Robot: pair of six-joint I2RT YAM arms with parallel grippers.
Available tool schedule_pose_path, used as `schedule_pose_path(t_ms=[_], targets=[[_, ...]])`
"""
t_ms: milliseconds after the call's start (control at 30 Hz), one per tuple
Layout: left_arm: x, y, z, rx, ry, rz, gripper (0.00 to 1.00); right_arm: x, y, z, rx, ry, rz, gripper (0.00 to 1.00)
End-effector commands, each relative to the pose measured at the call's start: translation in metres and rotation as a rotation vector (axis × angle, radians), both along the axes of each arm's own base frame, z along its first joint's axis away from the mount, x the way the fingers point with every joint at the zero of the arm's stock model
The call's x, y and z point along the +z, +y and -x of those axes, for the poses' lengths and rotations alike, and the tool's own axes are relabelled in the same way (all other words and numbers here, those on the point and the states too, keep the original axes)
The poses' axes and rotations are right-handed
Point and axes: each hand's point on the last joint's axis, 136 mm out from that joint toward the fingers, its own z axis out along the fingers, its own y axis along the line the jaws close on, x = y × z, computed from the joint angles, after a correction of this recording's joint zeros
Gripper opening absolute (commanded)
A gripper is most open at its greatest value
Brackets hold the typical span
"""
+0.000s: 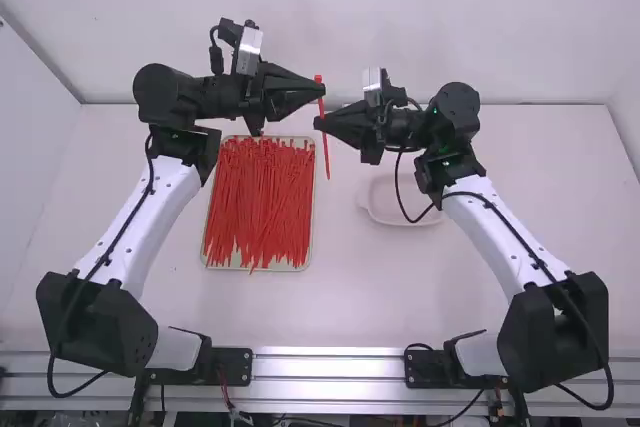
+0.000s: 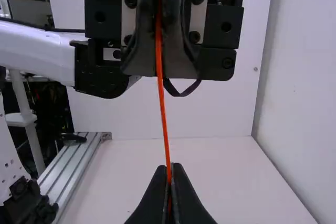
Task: Fasten the cable tie
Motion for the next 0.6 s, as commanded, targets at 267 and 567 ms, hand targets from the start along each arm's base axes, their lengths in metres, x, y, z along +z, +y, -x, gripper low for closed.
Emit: schedule_pose_path(t_ms=[267,567], targets=[[0.013,0.008,0.0,0.028,-0.007,0.005,0.02,0.009,-0.018,-0.002,0.02,0.007,0.012,1.0],[0.001,0.017,-0.042,0.209,0.038,0.027,0.02,-0.002,-0.054,0.005,0.094,-0.071,0.067,1.0]])
